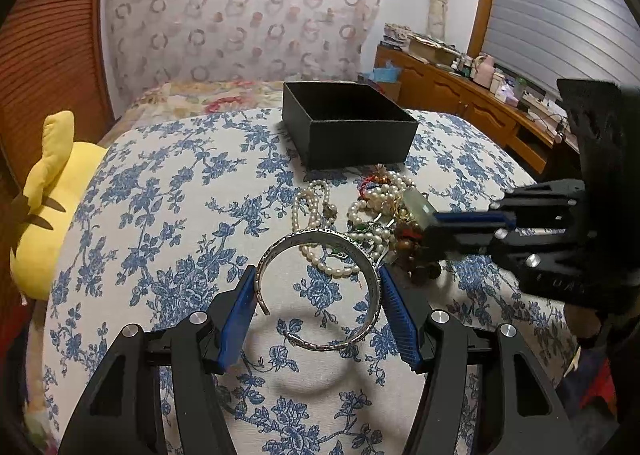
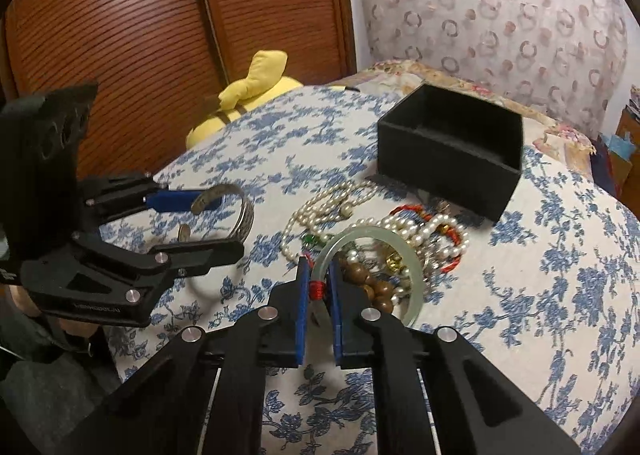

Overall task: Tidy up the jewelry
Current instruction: 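Lift the jade bangle with the right tool while the left tool holds the silver bangle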

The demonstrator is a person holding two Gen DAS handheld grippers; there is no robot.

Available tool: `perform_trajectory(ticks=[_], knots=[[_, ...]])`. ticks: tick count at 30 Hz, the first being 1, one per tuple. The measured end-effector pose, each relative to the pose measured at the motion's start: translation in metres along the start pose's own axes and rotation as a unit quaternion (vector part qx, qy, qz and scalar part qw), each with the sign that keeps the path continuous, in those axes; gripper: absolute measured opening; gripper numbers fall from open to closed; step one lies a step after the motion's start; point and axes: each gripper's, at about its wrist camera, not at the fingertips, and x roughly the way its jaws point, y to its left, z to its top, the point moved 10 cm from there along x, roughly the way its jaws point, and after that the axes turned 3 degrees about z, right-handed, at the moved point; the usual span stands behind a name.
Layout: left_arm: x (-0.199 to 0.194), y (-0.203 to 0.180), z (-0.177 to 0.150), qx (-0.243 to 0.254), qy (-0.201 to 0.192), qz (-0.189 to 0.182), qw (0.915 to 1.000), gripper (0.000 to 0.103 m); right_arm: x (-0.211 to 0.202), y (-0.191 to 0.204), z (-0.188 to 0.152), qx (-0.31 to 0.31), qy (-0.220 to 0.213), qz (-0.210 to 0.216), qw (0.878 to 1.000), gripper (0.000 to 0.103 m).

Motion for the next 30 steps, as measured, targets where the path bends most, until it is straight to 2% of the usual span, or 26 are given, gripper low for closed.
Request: perform_trajectory(ticks=[8, 14, 20, 24, 27, 30], knots=[[-0.004, -0.007, 0.008, 0.008, -0.007, -0.001, 0.9999, 0.058, -0.024, -0.017, 0.023, 0.035, -0.037, 0.01, 0.999, 0.011], [-0.005, -0.009, 0.011, 0.01, -0.011, -0.001, 0.9999, 0.058, -0.034, -0.024, 0.035, 0.069, -0.058, 0.038, 0.995, 0.011], [-0.004, -0.008, 0.011, 0.008, -0.008, -0.001, 0.9999, 0.058, -0.046, -0.023, 0.051, 0.051, -0.066, 0.023, 0.996, 0.011], [-0.004, -0.008, 0.011, 0.008, -0.01, -0.001, 0.9999, 0.058, -0.057, -0.021, 0.063, 0.047, -0.075, 0.032, 0.996, 0.011], [-0.004, -0.008, 0.01, 0.007, -0.011, -0.002, 0.9999, 0.058, -0.052, -0.021, 0.059, 0.055, -0.064, 0.05, 0.995, 0.011], [-0.004, -0.007, 0.01, 0.007, -0.011, -0.002, 0.9999, 0.058, -0.035, -0.021, 0.044, 0.032, -0.036, 0.013, 0.999, 0.011]])
